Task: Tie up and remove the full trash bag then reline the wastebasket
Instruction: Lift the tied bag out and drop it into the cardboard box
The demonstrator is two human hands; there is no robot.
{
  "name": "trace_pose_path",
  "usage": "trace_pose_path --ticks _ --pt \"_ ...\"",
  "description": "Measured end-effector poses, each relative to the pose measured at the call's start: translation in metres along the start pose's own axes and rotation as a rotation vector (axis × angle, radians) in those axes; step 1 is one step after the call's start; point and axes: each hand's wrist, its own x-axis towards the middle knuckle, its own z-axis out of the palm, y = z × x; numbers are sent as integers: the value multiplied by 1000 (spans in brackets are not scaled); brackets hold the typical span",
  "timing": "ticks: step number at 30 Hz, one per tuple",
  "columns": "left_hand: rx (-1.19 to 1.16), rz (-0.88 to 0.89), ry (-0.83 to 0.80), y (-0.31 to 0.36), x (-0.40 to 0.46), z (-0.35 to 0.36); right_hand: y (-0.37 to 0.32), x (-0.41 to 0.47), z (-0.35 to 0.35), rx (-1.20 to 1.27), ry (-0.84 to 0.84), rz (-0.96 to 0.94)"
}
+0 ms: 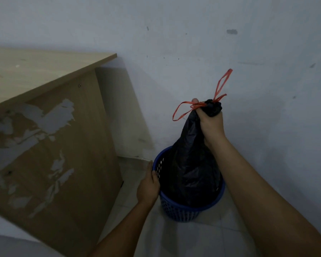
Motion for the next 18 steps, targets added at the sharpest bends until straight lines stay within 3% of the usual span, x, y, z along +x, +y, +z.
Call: trace_pose_path --ticks 2,13,18 --pt "-31 73 25 -3 0 4 -2 1 1 -17 -17 -5" --pt "-82 -76 61 -2 0 1 -31 8 8 84 -2 -45" --pt "-127 -18 13 14 -2 1 -37 6 17 80 -18 -47"
